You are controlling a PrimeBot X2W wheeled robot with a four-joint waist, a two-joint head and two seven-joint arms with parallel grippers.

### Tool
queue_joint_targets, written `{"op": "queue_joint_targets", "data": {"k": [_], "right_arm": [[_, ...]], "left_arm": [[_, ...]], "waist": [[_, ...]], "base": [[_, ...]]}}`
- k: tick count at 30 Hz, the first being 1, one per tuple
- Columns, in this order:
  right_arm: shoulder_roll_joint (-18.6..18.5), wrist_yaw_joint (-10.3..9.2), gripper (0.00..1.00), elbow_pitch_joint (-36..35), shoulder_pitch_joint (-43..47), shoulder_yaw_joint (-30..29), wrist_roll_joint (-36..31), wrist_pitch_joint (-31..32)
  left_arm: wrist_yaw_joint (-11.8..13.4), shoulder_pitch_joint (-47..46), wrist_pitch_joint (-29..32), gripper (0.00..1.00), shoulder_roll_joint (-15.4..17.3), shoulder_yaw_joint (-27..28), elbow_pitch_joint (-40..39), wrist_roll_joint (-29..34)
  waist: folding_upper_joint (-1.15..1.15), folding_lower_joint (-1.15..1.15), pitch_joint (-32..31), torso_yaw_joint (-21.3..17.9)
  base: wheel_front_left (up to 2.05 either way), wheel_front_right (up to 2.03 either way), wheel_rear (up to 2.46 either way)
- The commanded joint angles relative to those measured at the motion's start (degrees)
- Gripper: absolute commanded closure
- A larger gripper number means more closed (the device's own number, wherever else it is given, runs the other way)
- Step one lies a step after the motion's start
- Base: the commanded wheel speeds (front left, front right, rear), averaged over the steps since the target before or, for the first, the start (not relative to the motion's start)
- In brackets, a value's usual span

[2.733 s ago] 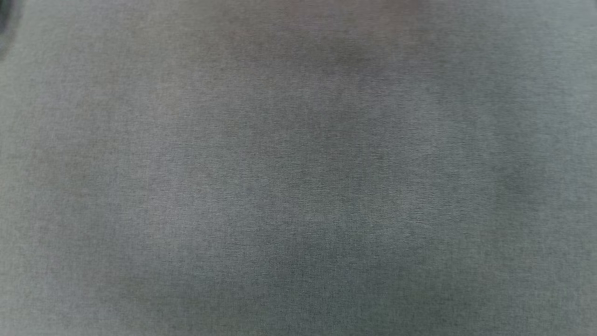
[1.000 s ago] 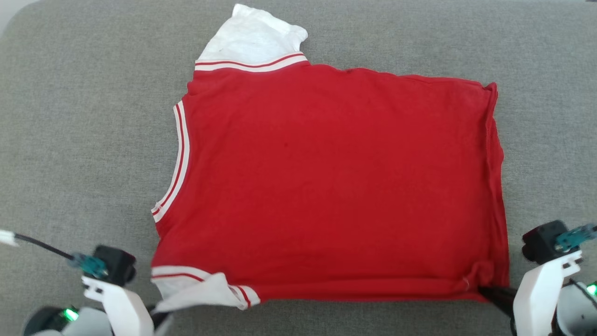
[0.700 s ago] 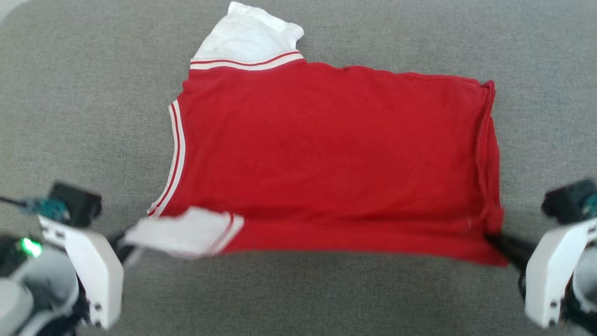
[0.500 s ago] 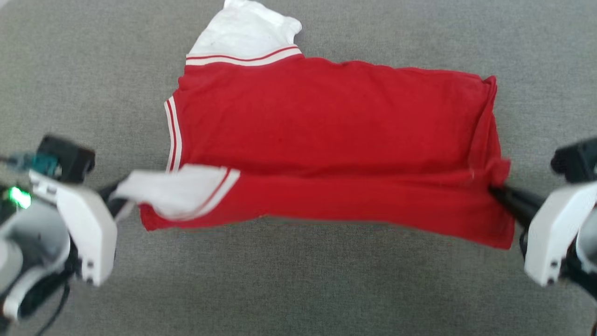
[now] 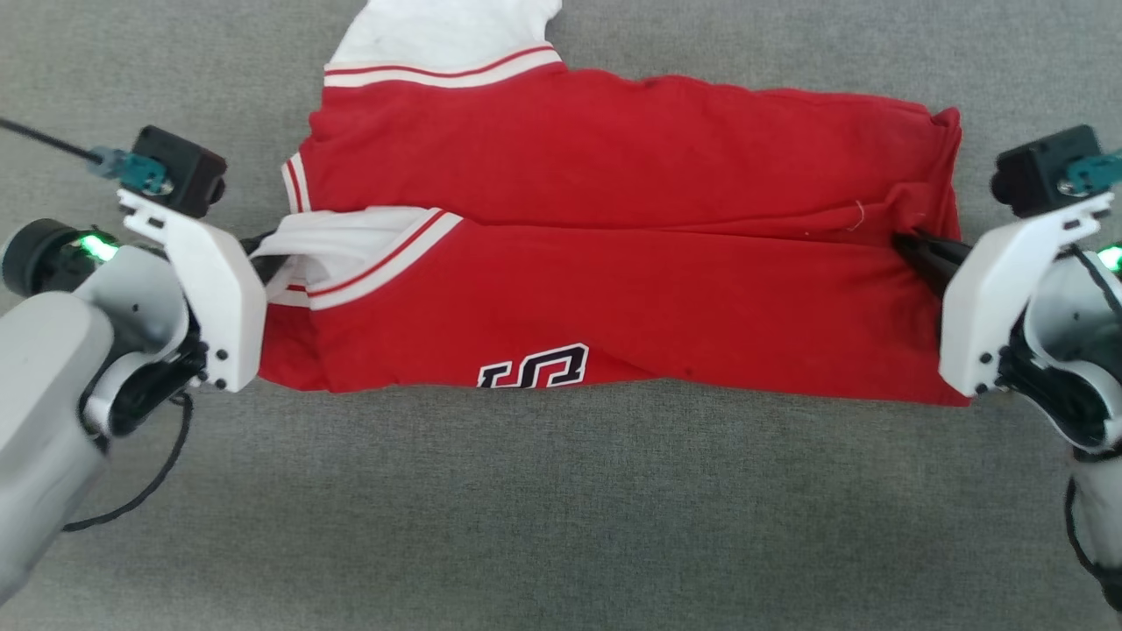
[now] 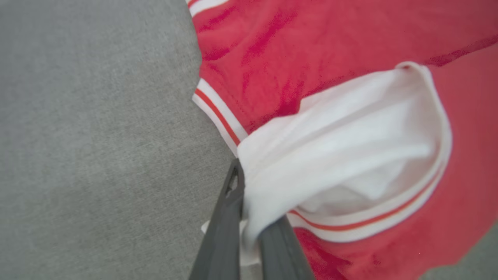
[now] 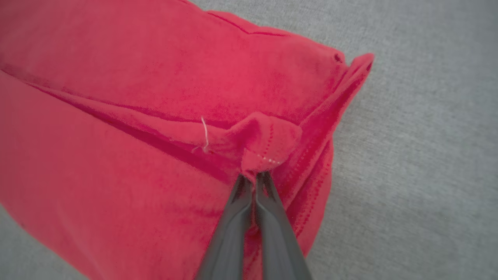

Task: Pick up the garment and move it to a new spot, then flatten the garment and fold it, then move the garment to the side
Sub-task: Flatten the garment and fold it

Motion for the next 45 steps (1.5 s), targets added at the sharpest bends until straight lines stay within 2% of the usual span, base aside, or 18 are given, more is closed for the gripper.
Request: {"op": "queue_joint_targets", "data": {"k": [1,8,9,10,11,12,13,18,23,33,34,40,45], "right_arm": [[-0.3,-0.02,1.00,1.1,-0.8,0.5,-0.2,-0.8],[-0.3,-0.03,1.00,11.3,-5.2,5.7,0.6,-2.5],[-0.1,-0.03,0.98,12.2,-5.8,6.3,1.0,-2.7],[-0.5,-0.03,0.83,12.7,-6.4,7.7,0.8,-3.0],[-0.8,-0.02,0.67,13.3,-6.9,8.5,0.8,-3.3],[-0.9,-0.03,0.37,13.7,-7.3,8.9,1.0,-3.8],[-1.3,-0.03,0.00,13.9,-8.2,9.5,1.1,-4.9],[-1.3,-0.02,0.00,12.0,-8.7,8.3,1.0,-7.9],[-0.2,-0.02,0.00,7.7,-6.3,4.0,0.0,-10.9],[7.7,-0.02,0.00,-5.3,1.3,-9.9,-5.6,-20.2],[7.7,-0.02,0.00,-5.3,1.3,-9.9,-5.6,-20.2],[12.3,-0.01,0.00,-11.5,6.4,-15.1,-8.2,-23.9],[15.7,-0.02,0.00,-15.2,10.7,-16.6,-9.9,-25.0]], "left_arm": [[-0.5,-1.0,-0.2,1.00,-0.7,-0.1,1.5,0.3],[-4.4,-2.5,0.4,1.00,-6.7,-1.9,14.5,-1.6],[-4.8,-2.7,0.6,1.00,-7.3,-2.0,15.9,-2.0],[-5.0,-3.1,0.8,0.91,-7.8,-2.1,17.3,-2.3],[-5.2,-3.6,0.8,0.68,-8.2,-2.1,18.4,-2.6],[-5.3,-4.0,0.7,0.39,-8.4,-1.9,19.2,-2.9],[-5.5,-4.8,0.5,0.00,-8.4,-1.3,20.4,-3.6],[-5.1,-4.7,2.3,0.00,-6.7,-0.6,20.1,-4.7],[-2.4,-2.8,3.2,0.00,-3.3,0.5,15.5,-5.9],[8.6,6.1,6.2,0.00,4.7,2.8,-3.1,-10.5],[8.6,6.1,6.2,0.00,4.7,2.8,-3.1,-10.5],[14.7,10.9,7.4,0.00,8.2,3.2,-12.0,-12.2],[17.4,13.4,7.7,0.00,9.3,3.2,-12.7,-13.2]], "waist": [[0.00,0.00,0.3,-0.1],[0.00,0.00,0.9,-0.6],[0.00,0.00,0.8,-0.7],[0.00,0.00,0.7,-0.7],[0.00,0.00,0.6,-0.7],[0.00,0.00,0.4,-0.8],[0.00,0.00,0.0,-0.9],[0.00,0.00,-1.4,-1.2],[0.00,0.00,-2.8,-1.5],[0.00,0.00,-4.0,-2.7],[0.00,0.00,-4.0,-2.7],[0.00,0.00,-3.8,-4.1],[0.00,0.00,-3.0,-5.9]], "base": [[0.00,0.00,0.00],[0.00,0.00,0.00],[0.00,0.00,0.00],[0.00,0.00,0.00],[0.00,0.00,0.00],[0.00,0.00,0.00],[0.00,0.00,0.00],[0.00,0.00,0.00],[0.00,0.00,0.00],[0.00,0.00,0.00],[0.00,0.00,0.00],[0.00,0.00,0.00],[0.00,0.00,0.00]]}}
